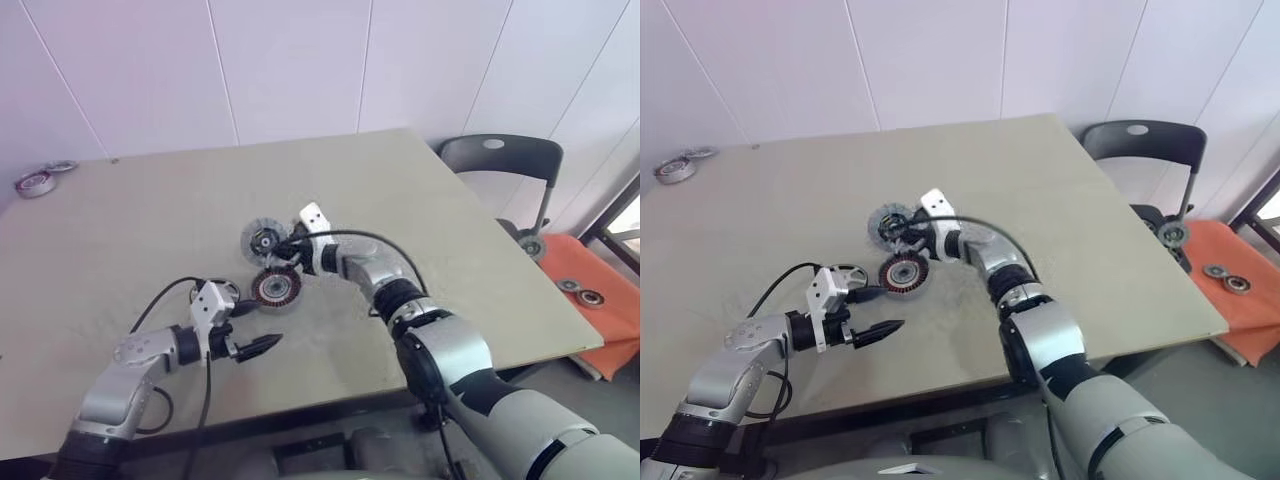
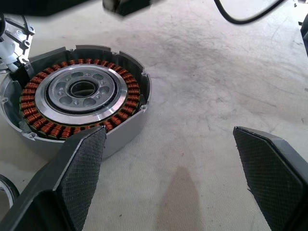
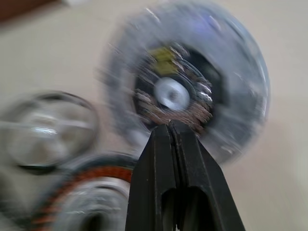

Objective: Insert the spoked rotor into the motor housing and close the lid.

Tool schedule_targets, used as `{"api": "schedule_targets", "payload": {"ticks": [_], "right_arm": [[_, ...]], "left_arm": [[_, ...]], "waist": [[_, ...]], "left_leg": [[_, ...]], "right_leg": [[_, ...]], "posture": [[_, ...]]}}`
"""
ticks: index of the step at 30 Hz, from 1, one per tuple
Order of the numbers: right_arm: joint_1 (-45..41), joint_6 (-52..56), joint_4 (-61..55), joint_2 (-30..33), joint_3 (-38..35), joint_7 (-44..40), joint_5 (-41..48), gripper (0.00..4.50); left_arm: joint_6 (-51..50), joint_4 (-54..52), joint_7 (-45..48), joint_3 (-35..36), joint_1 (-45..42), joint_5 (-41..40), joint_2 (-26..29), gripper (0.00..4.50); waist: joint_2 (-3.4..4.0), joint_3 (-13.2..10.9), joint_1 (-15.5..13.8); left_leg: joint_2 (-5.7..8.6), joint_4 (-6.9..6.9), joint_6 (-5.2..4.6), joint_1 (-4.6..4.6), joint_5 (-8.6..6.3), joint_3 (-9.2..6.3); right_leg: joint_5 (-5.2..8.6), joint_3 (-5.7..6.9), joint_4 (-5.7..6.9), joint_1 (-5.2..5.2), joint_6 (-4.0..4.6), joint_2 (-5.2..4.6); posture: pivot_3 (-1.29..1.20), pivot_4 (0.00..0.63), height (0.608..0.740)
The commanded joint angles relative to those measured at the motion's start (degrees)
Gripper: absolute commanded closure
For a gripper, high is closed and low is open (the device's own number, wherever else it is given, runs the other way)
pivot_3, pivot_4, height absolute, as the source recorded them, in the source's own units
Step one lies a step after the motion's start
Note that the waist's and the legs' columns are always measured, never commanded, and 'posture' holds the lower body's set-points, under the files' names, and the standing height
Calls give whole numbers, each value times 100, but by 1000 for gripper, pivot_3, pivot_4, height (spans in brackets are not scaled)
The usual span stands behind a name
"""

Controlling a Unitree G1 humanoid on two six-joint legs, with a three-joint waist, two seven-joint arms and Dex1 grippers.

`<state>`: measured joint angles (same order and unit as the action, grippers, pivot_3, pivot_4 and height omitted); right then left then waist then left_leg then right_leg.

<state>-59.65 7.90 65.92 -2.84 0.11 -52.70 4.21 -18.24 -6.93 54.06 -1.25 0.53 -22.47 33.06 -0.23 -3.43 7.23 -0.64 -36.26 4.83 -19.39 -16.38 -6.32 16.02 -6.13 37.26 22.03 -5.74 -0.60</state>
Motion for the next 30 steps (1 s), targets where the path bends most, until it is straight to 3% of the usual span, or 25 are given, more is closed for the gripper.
{"api": "schedule_targets", "payload": {"ticks": [1,4,12,24,30], "right_arm": [[-104,629,-1033,233,63,-1547,508,4470],[102,814,-1330,530,357,-2051,398,4470],[402,667,-1510,953,672,-2220,215,4470],[525,315,-1476,1110,762,-2366,202,4470],[449,168,-1151,1004,835,-2146,68,4470]], "left_arm": [[-65,89,-26,28,12,20,17,0],[-62,114,-22,27,-32,12,15,0],[-81,-182,1,345,-55,-175,210,0],[-1400,-1475,-151,2451,342,-1939,994,0],[-2107,-1997,-381,3630,1499,-2655,1076,0]], "waist": [[0,0,-1],[-1,1,-14],[-1,1,-9],[-7,-4,0],[-4,-6,13]], "left_leg": [[0,1,0,1,0,-1],[0,0,0,0,0,-4],[0,0,0,-5,0,-3],[-2,6,0,-19,0,0],[-5,14,0,-16,0,3]], "right_leg": [[0,1,0,0,0,0],[0,5,0,-1,-1,0],[1,5,0,5,1,0],[1,3,-7,21,0,-1],[2,2,-8,25,2,-1]], "posture": [[0,0,740],[0,0,740],[0,0,740],[0,0,740],[0,0,740]]}}
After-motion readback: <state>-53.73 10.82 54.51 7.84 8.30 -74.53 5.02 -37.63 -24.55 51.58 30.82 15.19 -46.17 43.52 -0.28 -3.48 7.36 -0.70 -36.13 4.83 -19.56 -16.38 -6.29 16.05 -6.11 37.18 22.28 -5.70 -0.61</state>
